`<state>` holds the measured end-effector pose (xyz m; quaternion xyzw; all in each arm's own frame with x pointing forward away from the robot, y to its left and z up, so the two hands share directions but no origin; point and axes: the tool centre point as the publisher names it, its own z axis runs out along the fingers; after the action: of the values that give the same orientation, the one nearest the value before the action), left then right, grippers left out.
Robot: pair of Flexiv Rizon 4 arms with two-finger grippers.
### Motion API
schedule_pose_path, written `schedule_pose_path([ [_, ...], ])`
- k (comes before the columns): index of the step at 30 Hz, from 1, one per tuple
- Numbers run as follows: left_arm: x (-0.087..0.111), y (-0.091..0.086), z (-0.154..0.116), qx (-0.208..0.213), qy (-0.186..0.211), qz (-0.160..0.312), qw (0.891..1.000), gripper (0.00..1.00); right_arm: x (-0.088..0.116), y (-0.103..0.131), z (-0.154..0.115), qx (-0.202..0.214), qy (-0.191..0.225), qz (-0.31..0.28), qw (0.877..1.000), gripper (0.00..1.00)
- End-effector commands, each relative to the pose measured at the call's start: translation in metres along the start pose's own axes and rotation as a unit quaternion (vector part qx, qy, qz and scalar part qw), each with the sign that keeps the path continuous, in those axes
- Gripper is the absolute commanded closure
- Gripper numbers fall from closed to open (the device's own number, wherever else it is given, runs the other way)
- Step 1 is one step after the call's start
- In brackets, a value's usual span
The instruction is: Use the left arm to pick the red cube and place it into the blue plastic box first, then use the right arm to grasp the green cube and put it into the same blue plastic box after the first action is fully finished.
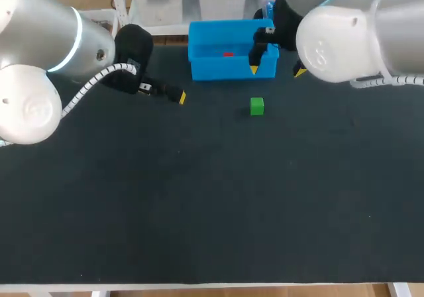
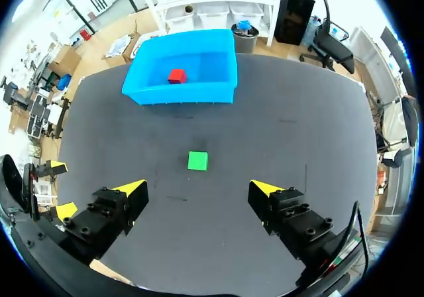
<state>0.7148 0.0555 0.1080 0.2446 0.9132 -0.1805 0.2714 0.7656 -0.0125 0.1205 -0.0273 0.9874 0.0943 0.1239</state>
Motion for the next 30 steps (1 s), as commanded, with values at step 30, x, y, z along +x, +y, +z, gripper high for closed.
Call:
schedule_pose_path([
  [30, 0.0, 0.001, 0.0, 0.003, -0.001, 0.001, 1.0, 0.0, 0.008, 0.012, 0.04, 0.074, 0.02, 0.031, 0.997, 0.0],
])
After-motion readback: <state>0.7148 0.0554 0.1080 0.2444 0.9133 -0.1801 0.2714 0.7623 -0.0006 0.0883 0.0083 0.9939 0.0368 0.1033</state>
